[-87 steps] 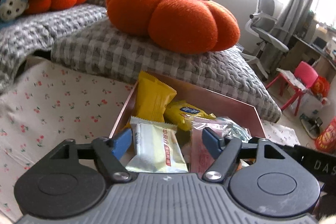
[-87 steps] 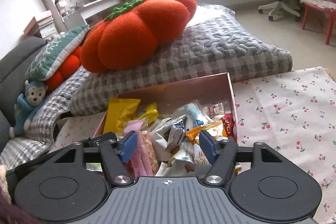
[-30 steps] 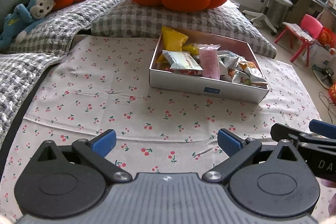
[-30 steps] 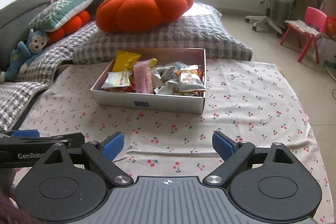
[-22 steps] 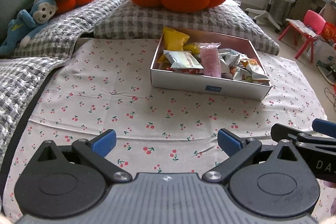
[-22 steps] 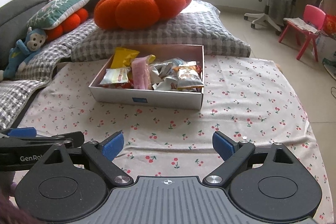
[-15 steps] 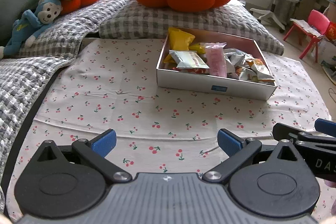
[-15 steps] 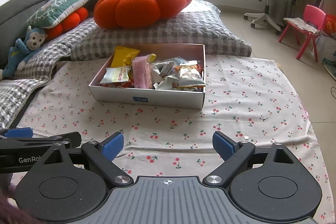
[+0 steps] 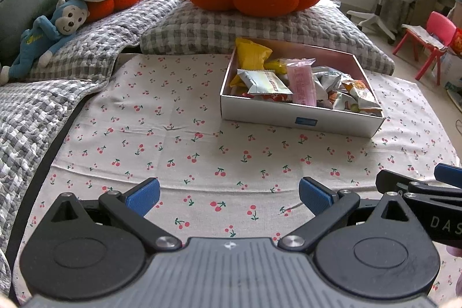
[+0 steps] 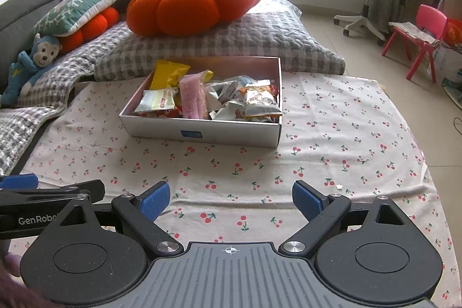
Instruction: Organize snacks
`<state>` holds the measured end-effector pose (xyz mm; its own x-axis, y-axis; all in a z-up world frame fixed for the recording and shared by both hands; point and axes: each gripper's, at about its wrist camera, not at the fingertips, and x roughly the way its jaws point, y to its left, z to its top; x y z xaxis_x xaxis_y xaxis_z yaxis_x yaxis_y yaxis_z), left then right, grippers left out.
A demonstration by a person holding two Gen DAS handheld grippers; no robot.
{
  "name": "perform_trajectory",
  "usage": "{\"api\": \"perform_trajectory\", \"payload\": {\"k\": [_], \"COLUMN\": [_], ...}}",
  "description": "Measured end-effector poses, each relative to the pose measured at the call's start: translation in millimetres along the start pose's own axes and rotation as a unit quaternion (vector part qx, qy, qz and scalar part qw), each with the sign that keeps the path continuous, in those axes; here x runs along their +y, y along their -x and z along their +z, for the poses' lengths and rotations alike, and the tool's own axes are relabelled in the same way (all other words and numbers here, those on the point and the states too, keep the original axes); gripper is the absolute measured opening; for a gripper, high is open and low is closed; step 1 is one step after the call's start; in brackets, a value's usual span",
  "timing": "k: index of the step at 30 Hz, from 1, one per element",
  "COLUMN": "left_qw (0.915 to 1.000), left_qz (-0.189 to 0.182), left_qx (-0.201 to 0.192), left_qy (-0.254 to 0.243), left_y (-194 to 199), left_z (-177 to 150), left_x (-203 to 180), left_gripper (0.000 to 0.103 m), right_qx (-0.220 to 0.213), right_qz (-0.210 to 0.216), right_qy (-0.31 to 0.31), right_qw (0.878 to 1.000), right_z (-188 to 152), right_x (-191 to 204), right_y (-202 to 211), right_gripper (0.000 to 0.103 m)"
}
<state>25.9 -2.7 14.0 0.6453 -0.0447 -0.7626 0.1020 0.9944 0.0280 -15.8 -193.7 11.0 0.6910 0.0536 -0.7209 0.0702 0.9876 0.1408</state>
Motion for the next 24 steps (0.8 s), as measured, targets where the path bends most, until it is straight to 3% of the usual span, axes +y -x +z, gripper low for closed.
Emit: {"api": "perform_trajectory", "payload": {"k": [24], "left_qw": [1.0], "left_qz": [0.006], "left_qx": [0.001], "left_qy": [-0.004], "left_y": [-1.4], "left_z": [0.4], "left_x": [-0.2], "left_gripper": [0.103], "right_qx": [0.006], "right_qz": [-0.005], "right_qy": [-0.001], "right_qw": [1.0], "right_z": [-1.1], "right_x": [-1.0], "right_y": [-4.2], "right_gripper": [0.094]}}
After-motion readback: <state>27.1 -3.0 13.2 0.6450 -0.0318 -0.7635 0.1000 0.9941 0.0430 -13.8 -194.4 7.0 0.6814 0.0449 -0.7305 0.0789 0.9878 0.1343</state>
